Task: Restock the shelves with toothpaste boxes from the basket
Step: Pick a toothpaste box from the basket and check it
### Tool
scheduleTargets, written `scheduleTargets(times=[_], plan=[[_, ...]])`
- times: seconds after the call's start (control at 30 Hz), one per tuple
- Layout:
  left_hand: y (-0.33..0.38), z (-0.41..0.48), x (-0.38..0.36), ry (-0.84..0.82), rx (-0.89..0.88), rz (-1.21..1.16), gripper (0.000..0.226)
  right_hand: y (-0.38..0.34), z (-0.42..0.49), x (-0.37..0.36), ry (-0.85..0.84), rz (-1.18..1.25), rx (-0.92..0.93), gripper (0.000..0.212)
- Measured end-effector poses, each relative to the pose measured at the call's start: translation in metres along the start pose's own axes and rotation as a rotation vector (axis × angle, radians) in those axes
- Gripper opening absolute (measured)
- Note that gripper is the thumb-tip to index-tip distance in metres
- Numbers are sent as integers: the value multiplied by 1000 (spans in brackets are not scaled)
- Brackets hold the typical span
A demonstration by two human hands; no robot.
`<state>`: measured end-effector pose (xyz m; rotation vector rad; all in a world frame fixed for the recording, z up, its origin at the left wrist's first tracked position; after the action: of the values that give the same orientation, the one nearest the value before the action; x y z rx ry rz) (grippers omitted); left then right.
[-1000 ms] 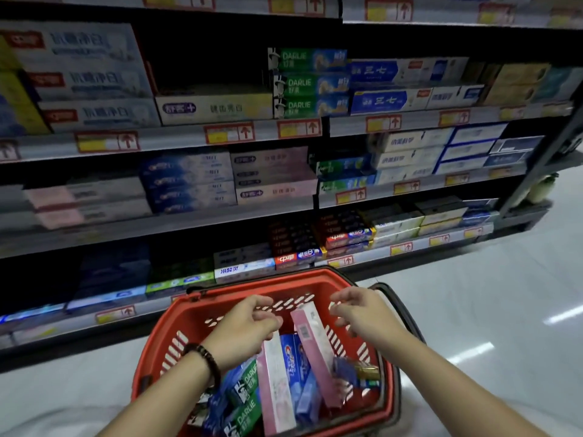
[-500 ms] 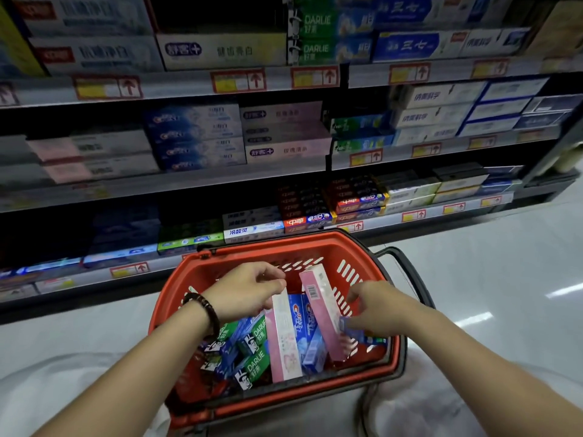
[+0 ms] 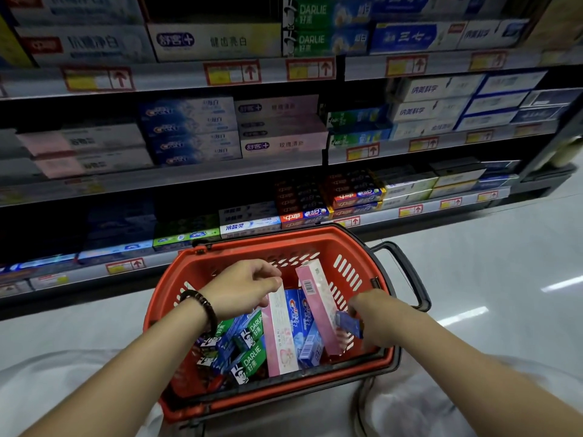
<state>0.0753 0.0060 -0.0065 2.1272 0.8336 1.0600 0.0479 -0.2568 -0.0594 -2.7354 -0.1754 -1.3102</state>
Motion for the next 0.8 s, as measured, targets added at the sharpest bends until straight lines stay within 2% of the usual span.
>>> scheduleTargets(times=[0.17,0.33,0.6,0.8], plan=[[-4,3,-4,-8,9,15,14,1,0,-1,54,-23,4,42],[-5,3,-5,-18,11,23,15,4,0,6,91,-43,-25,21],[-4,3,-4,-2,-1,39,14,8,-1,19,162,11,-71,36],[-4,1,-3,13,3,31,21,13,-2,32,234,270,-107,42]])
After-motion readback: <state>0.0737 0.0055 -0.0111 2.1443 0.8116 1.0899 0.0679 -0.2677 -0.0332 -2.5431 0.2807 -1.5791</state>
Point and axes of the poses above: each hand's wrist, its own z-axis towards the middle knuckle, its own x-axis out of the back of the hand, y = z × x, the point moved 4 cm from there along z, towards the middle knuckle, and after that the axes turned 2 degrees about x, right-handed, at the moved point
